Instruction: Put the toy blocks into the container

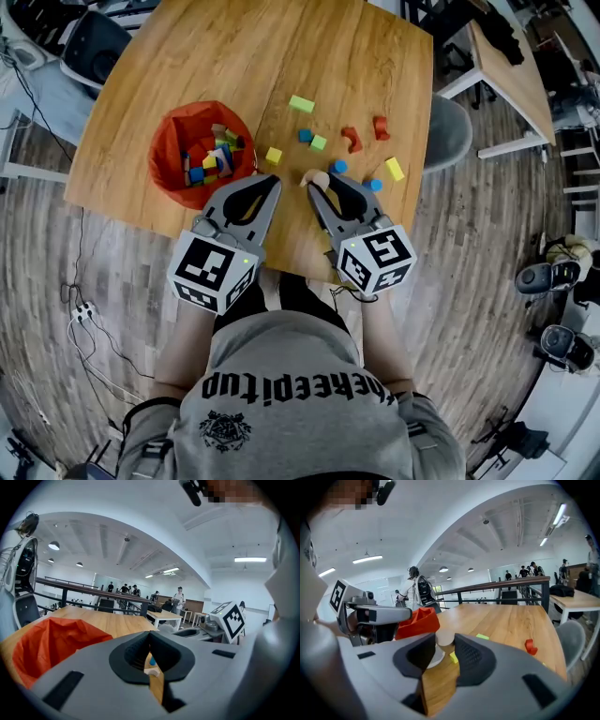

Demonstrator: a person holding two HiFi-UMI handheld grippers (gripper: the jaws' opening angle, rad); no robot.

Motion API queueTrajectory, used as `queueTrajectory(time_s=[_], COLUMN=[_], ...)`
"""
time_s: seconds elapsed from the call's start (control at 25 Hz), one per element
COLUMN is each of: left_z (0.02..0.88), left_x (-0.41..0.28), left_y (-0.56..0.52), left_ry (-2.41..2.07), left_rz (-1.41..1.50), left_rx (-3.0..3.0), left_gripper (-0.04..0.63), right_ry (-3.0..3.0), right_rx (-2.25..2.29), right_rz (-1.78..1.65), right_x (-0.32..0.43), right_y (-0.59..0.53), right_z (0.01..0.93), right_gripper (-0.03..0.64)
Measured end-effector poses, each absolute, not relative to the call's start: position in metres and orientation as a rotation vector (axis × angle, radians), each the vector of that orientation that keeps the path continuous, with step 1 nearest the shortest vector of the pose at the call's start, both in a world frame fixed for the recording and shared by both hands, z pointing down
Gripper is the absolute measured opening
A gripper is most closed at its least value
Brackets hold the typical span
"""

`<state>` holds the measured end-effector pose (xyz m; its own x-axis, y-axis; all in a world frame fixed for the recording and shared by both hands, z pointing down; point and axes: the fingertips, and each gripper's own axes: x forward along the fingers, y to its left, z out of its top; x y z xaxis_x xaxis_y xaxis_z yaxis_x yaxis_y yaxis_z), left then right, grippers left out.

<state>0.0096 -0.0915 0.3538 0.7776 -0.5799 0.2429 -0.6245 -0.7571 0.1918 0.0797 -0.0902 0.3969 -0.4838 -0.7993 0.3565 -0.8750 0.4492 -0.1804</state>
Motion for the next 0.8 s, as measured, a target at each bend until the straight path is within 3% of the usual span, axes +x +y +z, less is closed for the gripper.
queueTrajectory(time_s=[0.8], left_z=[0.335], left_x=[-0.101], left_y=[-0.089], left_ry=[-1.293], left_rz=[0.166], left_rx=[2.601], left_gripper=[0.015], right_ry=[-2.674], right_rx=[1.195], right_rz=[0.356], right_x=[-0.024], right_y=[-0.116], right_z=[0.358], right_gripper=[0.134])
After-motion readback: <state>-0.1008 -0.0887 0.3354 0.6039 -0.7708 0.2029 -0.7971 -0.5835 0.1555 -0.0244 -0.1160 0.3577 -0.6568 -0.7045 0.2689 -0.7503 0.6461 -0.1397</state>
